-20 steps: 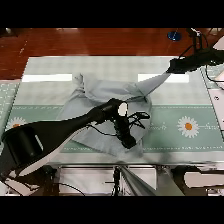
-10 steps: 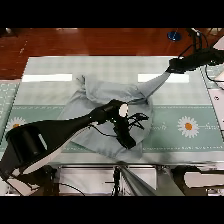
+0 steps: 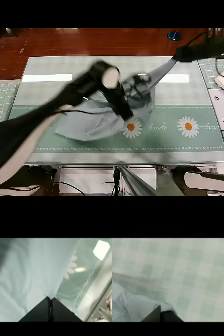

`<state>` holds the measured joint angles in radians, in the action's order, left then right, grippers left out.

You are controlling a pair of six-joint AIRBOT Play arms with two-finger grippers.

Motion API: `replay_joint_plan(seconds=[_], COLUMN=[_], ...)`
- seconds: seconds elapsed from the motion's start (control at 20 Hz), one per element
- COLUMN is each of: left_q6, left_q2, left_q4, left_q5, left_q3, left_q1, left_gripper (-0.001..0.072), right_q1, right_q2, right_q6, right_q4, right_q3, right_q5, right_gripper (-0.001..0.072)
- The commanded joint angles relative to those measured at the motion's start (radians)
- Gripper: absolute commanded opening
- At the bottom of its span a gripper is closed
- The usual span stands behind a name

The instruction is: Fold the shirts.

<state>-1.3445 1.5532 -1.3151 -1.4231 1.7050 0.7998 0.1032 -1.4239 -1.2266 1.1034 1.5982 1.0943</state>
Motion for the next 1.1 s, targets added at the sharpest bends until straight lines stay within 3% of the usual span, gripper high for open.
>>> replay_joint_plan(seconds=[0.0, 0.15, 0.3, 0.45, 0.65, 0.8, 1.05], left_q6=[-0.041, -0.041, -0.042, -0.075, -0.075, -0.135, -0.213], left_q2=[-0.166, -0.32, -0.468, -0.616, -0.737, -0.761, -0.745], left_q4=[-0.143, -0.298, -0.417, -0.465, -0.47, -0.47, -0.542], left_q5=[-0.011, -0.011, -0.001, 0.119, 0.28, 0.216, -0.086], left_q3=[0.148, 0.244, 0.323, 0.332, 0.332, 0.332, 0.332], left_q1=[-0.077, -0.128, -0.161, -0.172, -0.172, -0.172, -0.172], left_gripper=[0.0027, 0.0027, 0.0027, 0.0027, 0.0027, 0.0027, 0.0026], right_q1=[0.0, 0.0, 0.0, 0.0, 0.0, 0.0, 0.0], right_q2=[0.096, 0.175, 0.25, 0.327, 0.448, 0.529, 0.57], right_q6=[0.002, -0.004, -0.071, -0.138, -0.208, -0.253, -0.262], right_q4=[0.009, 0.068, 0.235, 0.37, 0.364, 0.381, 0.62], right_q3=[0.077, 0.198, 0.329, 0.417, 0.441, 0.441, 0.441], right_q5=[-0.058, -0.077, -0.094, -0.094, -0.084, 0.035, 0.414], right_gripper=[0.0016, 0.0015, 0.0015, 0.0015, 0.0015, 0.0015, 0.0015])
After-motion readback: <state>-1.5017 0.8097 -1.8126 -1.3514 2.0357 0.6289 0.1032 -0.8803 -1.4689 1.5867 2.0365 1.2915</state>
